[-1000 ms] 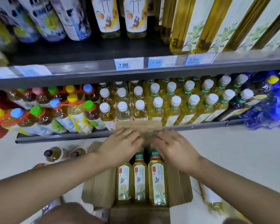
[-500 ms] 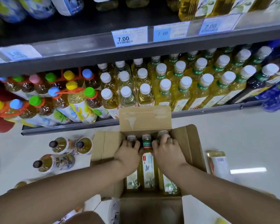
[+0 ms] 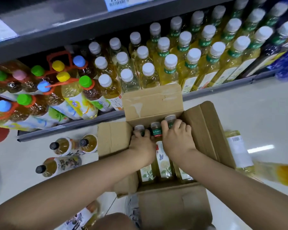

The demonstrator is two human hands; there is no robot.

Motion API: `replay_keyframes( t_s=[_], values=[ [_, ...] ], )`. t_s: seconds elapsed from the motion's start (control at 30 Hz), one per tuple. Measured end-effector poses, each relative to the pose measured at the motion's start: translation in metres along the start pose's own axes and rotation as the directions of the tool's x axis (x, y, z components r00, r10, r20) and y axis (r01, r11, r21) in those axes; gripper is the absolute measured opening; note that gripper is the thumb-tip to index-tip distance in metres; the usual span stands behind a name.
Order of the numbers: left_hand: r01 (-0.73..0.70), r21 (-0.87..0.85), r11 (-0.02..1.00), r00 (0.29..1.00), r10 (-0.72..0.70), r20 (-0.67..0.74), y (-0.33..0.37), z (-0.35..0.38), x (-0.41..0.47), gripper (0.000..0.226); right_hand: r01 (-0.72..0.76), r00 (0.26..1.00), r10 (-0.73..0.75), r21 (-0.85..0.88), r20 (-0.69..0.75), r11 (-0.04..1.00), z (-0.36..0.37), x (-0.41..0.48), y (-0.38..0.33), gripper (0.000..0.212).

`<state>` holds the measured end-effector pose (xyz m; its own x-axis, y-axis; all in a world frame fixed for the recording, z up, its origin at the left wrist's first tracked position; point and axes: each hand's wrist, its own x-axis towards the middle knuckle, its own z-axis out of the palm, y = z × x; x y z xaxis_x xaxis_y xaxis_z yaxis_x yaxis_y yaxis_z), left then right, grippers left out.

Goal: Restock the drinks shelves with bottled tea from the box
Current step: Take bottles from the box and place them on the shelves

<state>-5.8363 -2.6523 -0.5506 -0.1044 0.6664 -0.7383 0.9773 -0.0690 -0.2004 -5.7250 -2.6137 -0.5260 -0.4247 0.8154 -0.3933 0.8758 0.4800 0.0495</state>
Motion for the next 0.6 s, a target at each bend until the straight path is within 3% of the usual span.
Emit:
replay_keyframes(
  t_s=[0.23,0.43,0.5,0.6],
  values=[
    [-0.046,-0.005,0.999,0.998,0.047,0.052,-0.001,-0.002,0.007,0.055,-0.017,0.999,0.013,0.083,0.052,0.996,-0.003,0.007,-0.004,0.043],
    [-0.119,0.158,0.98,0.993,0.115,0.032,0.003,0.003,0.009,0.054,-0.01,0.998,-0.012,0.321,0.068,0.947,0.003,0.007,0.002,0.047],
    [-0.134,0.071,0.988,0.991,0.132,0.036,0.004,0.003,0.011,0.051,0.004,0.999,-0.017,0.369,0.033,0.929,0.002,0.005,0.005,0.044],
    [-0.095,-0.262,0.96,0.995,0.1,0.005,0.003,0.003,0.017,0.049,0.029,0.999,-0.018,0.424,-0.029,0.905,-0.001,0.0,0.01,0.041]
  ],
)
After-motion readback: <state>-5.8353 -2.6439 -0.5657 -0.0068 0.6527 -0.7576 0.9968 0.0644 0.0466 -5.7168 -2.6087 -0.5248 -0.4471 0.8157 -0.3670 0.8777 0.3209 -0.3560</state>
